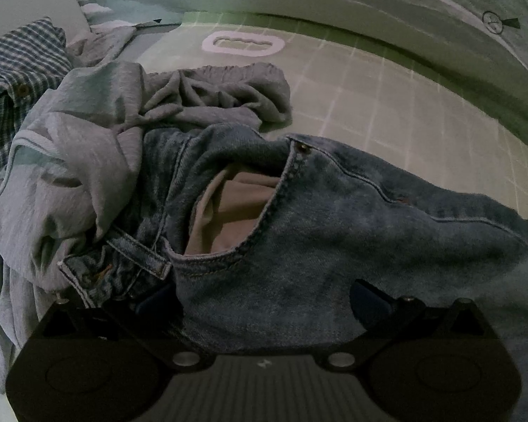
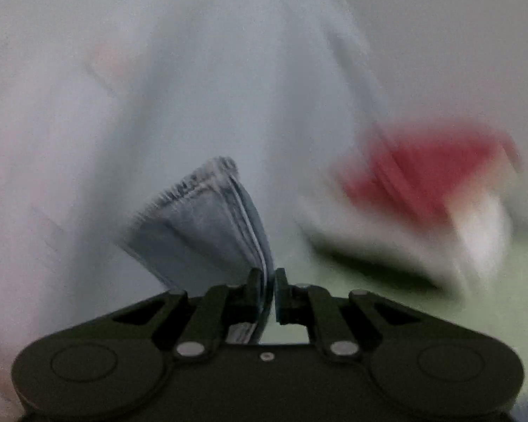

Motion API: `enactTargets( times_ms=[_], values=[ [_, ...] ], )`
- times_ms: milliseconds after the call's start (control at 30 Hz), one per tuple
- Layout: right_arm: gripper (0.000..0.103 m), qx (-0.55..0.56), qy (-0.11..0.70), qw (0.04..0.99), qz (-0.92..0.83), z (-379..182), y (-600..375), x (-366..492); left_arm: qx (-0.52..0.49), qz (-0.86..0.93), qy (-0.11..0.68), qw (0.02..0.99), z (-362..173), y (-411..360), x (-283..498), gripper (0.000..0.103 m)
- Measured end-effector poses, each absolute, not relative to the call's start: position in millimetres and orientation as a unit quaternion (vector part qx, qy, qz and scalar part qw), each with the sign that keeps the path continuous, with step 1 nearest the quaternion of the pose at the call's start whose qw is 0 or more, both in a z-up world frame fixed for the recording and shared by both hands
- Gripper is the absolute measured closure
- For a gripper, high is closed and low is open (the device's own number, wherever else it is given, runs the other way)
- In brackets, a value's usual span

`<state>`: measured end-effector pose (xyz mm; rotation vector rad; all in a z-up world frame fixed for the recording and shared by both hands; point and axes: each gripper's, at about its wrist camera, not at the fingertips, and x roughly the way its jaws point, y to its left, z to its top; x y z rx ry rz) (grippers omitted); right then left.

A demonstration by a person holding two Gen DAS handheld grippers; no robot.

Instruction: Fold clothes

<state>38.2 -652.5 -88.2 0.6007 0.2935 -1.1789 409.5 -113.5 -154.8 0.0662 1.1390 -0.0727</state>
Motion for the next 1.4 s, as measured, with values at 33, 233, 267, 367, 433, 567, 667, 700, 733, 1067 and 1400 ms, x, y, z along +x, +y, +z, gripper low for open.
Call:
enactTargets(
  times_ms=[33, 233, 267, 367, 433, 567, 667, 700, 733, 1067, 1400],
  values=[
    [0.091, 0.3, 0.172, 0.757, -0.555, -110.3, -655.6, 33.4, 0.032, -0.035, 0.542, 0.839, -154.6, -113.5, 410.6, 0.0],
    [0.054, 0.336, 0.239, 0.721, -0.557, -158.3, -600.3, -1.5, 0.032, -0.04, 0.554, 0.831, -154.0, -113.1, 411.6, 0.0],
    [0.049, 0.336, 0.248, 0.722, -0.552, -159.8, -590.9, -3.8, 0.029, -0.045, 0.554, 0.831, -151.7, -112.8, 408.6, 0.0],
    [0.039, 0.328, 0.276, 0.723, -0.542, -162.9, -568.1, -13.2, 0.017, -0.067, 0.541, 0.838, -138.8, -110.8, 393.2, 0.0],
    [0.033, 0.33, 0.285, 0.725, -0.534, -163.6, -553.9, -19.4, 0.016, -0.084, 0.528, 0.845, -127.9, -109.0, 379.4, 0.0],
    [0.023, 0.346, 0.274, 0.743, -0.503, -157.7, -519.5, -31.5, 0.04, -0.11, 0.5, 0.858, -107.8, -101.1, 343.9, 0.0],
    [0.015, 0.333, 0.284, 0.76, -0.481, -155.1, -491.1, -29.7, 0.057, -0.108, 0.484, 0.866, -100.3, -87.5, 314.9, 0.0],
    [0.014, 0.326, 0.291, 0.764, -0.475, -155.7, -482.0, -29.0, 0.063, -0.105, 0.482, 0.868, -99.5, -81.1, 305.4, 0.0],
    [0.014, 0.319, 0.297, 0.769, -0.468, -156.1, -471.7, -28.7, 0.068, -0.102, 0.479, 0.869, -98.7, -74.5, 295.5, 0.0],
    [0.009, 0.307, 0.337, 0.772, -0.443, -171.2, -394.3, -54.9, 0.038, -0.083, 0.498, 0.863, -108.1, -5.7, 205.7, 0.001],
    [0.008, 0.305, 0.34, 0.78, -0.428, -169.3, -369.8, -57.1, -0.052, -0.08, 0.534, 0.84, -128.4, 32.2, 184.6, 0.012]
  ],
)
